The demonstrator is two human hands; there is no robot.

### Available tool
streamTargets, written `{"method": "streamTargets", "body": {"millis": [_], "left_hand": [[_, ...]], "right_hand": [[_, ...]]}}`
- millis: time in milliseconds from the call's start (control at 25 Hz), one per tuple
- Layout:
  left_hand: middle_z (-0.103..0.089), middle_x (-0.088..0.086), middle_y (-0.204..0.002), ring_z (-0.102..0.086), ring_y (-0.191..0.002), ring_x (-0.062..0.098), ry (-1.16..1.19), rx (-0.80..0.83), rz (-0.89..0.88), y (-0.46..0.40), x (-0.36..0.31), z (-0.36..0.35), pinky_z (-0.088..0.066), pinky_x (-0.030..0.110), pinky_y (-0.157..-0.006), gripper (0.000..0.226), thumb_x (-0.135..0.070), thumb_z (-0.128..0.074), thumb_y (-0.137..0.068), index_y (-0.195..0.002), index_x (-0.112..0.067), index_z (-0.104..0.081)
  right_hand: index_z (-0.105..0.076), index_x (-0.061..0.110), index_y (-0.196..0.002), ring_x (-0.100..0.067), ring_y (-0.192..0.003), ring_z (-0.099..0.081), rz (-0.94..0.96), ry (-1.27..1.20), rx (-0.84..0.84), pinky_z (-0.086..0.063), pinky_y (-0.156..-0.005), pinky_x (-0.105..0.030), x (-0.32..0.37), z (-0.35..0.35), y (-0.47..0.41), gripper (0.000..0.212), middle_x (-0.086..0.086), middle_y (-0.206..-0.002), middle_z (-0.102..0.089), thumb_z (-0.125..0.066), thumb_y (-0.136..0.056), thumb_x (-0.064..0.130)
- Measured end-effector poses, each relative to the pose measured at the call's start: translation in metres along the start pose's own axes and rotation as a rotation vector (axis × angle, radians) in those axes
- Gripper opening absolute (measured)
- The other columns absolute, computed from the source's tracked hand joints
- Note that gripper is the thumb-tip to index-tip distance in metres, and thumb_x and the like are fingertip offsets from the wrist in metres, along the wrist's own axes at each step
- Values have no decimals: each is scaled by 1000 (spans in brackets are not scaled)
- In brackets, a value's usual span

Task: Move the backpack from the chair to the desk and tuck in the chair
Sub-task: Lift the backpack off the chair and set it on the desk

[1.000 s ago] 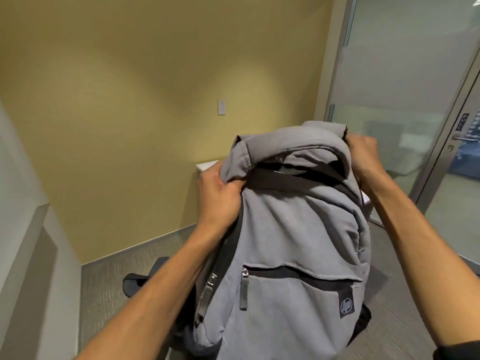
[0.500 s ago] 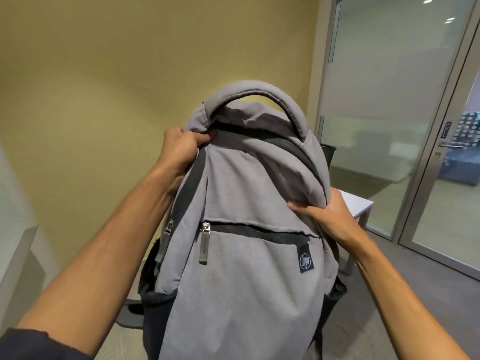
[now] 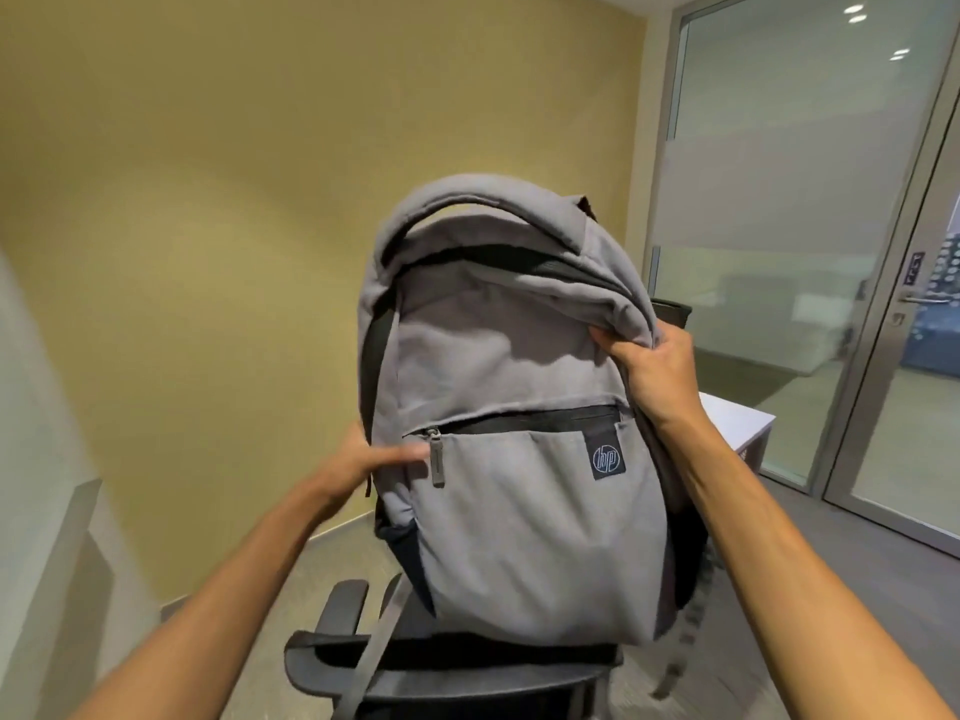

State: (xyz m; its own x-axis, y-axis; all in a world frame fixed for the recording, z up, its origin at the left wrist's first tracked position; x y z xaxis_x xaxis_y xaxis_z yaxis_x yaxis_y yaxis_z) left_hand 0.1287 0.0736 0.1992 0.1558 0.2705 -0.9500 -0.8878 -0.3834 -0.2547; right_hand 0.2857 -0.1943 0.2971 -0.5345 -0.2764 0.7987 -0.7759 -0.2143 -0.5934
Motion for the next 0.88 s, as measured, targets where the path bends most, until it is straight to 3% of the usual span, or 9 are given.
{"method": "streamTargets", "body": {"millis": [80,200,280,400,560,720,800,880], "left_hand": [[-77,-8,-102,-72,-94,7,42,-177,-3,-4,38,4,-58,33,-85,58,-45,-91,-55,-105,-26,-70],[-75,-15,-81,-71,-76,-3,78,-393,-65,-24,41,7,-59,24,-73,15,-33,-76,-81,-93,-24,-72],[-74,-10,-72,-67,-65,1,113,-476,-124,-48,36,13,-53,20,-61,21,-31,-72,-86,-86,-11,-76],[-69,2,-69,-60,-58,6,170,-589,-138,-83,40,30,-50,23,-55,35,-32,-74,-85,-79,2,-73],[-69,-1,-70,-62,-62,7,251,-625,-109,-120,48,55,-52,22,-60,16,-25,-75,-84,-70,-17,-71],[-70,1,-72,-64,-60,5,243,-691,-65,-142,69,85,-53,20,-56,15,-22,-75,-85,-71,-15,-71],[-71,-4,-70,-63,-57,1,222,-692,-47,-154,84,98,-53,18,-55,13,-21,-75,-85,-73,-16,-72],[-72,-9,-65,-63,-57,-1,213,-696,-23,-165,105,118,-53,18,-56,12,-22,-74,-85,-75,-15,-73]], "right_hand": [[-72,16,-94,9,-68,-63,-21,32,11,-50,-62,-13,-18,-11,-1,19,18,-69,-72,-72,-83,0],[-64,12,-106,-3,-80,-66,-93,72,-42,-51,-65,-14,-49,-12,-22,26,3,-91,-70,-74,-83,7],[-58,12,-110,-15,-88,-64,-143,84,-94,-50,-69,-18,-73,-7,-44,33,-4,-100,-67,-76,-82,15],[-61,12,-118,-16,-96,-68,-162,128,-31,-54,-78,-25,-103,-13,-76,45,-3,-109,-70,-79,-80,28],[-59,22,-129,-13,-107,-68,-241,83,276,-54,-89,-29,-150,-34,-94,77,5,-119,-70,-83,-62,51],[-34,33,-143,-12,-120,-56,-349,364,577,-47,-102,-33,-231,-80,-70,107,11,-136,-53,-85,-52,59],[-40,30,-142,-15,-117,-58,-357,402,487,-48,-104,-38,-263,-102,-72,101,8,-136,-56,-89,-56,56],[-55,21,-131,-16,-104,-64,-364,364,332,-53,-96,-37,-275,-122,-80,77,2,-122,-65,-88,-65,43]]}}
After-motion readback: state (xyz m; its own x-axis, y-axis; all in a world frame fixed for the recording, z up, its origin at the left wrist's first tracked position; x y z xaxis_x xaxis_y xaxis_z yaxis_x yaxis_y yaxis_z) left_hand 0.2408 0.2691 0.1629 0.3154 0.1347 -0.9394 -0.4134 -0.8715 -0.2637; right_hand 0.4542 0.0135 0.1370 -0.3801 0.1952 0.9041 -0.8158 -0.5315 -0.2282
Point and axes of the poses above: each hand's wrist, its own y-axis away from the middle knuckle, its own z-axis out of the back of the hand, x = y × z, the point moved 10 cm from there along -y, towards the middle knuckle
